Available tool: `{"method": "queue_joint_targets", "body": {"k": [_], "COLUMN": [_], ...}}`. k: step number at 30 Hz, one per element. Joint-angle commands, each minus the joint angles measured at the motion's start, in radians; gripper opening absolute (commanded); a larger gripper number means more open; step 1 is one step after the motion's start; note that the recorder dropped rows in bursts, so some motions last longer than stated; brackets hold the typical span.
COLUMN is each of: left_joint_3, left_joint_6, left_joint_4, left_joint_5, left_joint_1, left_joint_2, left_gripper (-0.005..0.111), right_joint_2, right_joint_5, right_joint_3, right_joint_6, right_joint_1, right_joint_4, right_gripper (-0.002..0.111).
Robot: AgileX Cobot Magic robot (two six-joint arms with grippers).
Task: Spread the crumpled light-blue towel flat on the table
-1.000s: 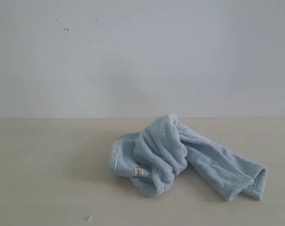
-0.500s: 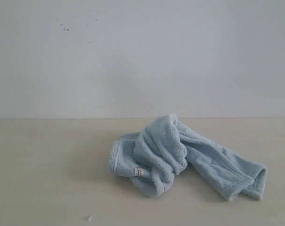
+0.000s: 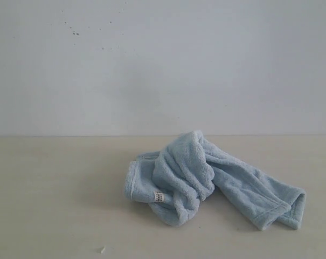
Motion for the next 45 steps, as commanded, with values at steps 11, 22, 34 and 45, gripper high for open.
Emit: {"method": "queue_joint_targets", "body": {"k": [11, 22, 34, 45], "left_joint_3": [0.004, 0.004, 0.004, 0.004], "left_joint_6": [0.005, 0.005, 0.005, 0.005], "left_joint_4": [-0.008, -0.008, -0.008, -0.008], "left_joint_5": [0.001, 0.001, 0.001, 0.001], "left_joint_1": [0.001, 0.001, 0.001, 0.001], "left_joint_2": [-0.003, -0.003, -0.003, -0.003], "left_gripper": [0.004, 0.004, 0.004, 0.004], "right_joint_2": [1.17, 1.784, 1.936, 1.994], "right_joint_5": [0.306, 0.708, 0.889, 0.864], "right_joint_3": [-0.591, -1.14, -1.204, -1.204], "right_joint_6": [-0.298, -0.484, -0.677, -0.804], "right_joint_1": [-0.001, -0.016, -0.119, -0.119], "right_joint_4": [0.0, -0.002, 0.021, 0.155], "right_gripper": [0.035, 0.054, 0.054, 0.054]}}
